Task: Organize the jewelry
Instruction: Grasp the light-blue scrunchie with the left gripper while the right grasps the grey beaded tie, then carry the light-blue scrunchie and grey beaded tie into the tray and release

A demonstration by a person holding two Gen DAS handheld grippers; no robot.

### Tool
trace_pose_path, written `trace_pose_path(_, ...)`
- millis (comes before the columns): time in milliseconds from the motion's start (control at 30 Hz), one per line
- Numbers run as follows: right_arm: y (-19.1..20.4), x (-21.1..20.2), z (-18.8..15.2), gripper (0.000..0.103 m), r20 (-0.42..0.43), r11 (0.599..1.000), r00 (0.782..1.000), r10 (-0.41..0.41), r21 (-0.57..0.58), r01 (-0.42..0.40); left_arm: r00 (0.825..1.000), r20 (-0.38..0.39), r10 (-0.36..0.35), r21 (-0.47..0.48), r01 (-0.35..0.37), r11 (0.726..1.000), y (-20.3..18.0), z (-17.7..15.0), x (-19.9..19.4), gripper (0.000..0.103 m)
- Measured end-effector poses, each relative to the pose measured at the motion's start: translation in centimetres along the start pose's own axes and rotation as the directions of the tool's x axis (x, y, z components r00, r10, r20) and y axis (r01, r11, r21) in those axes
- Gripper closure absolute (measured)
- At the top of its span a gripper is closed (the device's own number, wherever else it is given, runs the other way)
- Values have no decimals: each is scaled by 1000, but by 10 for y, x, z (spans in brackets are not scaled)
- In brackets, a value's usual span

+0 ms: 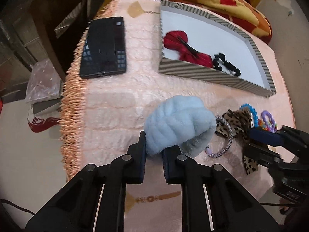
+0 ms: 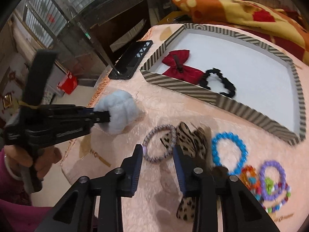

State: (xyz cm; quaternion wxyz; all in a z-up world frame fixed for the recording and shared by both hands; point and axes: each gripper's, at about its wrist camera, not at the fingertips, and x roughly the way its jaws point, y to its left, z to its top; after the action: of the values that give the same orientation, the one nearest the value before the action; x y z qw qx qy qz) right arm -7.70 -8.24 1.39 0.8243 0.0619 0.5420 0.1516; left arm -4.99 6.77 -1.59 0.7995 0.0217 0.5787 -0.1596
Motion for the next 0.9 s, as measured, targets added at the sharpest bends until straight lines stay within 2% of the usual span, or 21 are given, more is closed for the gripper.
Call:
trace_pose_path(67, -1, 14, 5, 76, -24, 1000, 1000, -20, -12, 19, 1000, 9, 0, -10, 0, 1000, 6, 2, -4, 90)
trace_pose_path(200, -8, 35, 10, 88, -65, 998, 996, -68, -1, 68, 1000, 19, -2, -20, 2, 1000, 7, 2, -9, 90)
trace_pose_path(467, -12, 52, 14, 88, -81, 995, 991, -104, 0, 104, 1000, 9, -8, -45, 8, 999, 13, 1, -8, 90)
trace_pose_path(500, -11, 51, 15, 92, -77, 995, 992, -103, 0, 104, 1000, 8, -8, -47, 8, 999, 13, 1, -8, 90)
trace_pose_path(533, -10, 49, 14, 96, -72, 995, 993, -98, 0, 98, 1000, 8, -7, -48, 7, 999, 13, 1, -8, 90)
trace_pose_path(733, -6, 14, 21, 96, 6, 1000, 1000, -27, 11, 27, 1000, 25, -6, -45, 7, 999, 9, 5, -16, 90)
trace_pose_path(900, -13, -19, 33, 96, 83, 999, 996, -19, 32, 17, 997, 74, -13, -33, 16, 999, 1, 18, -34, 90)
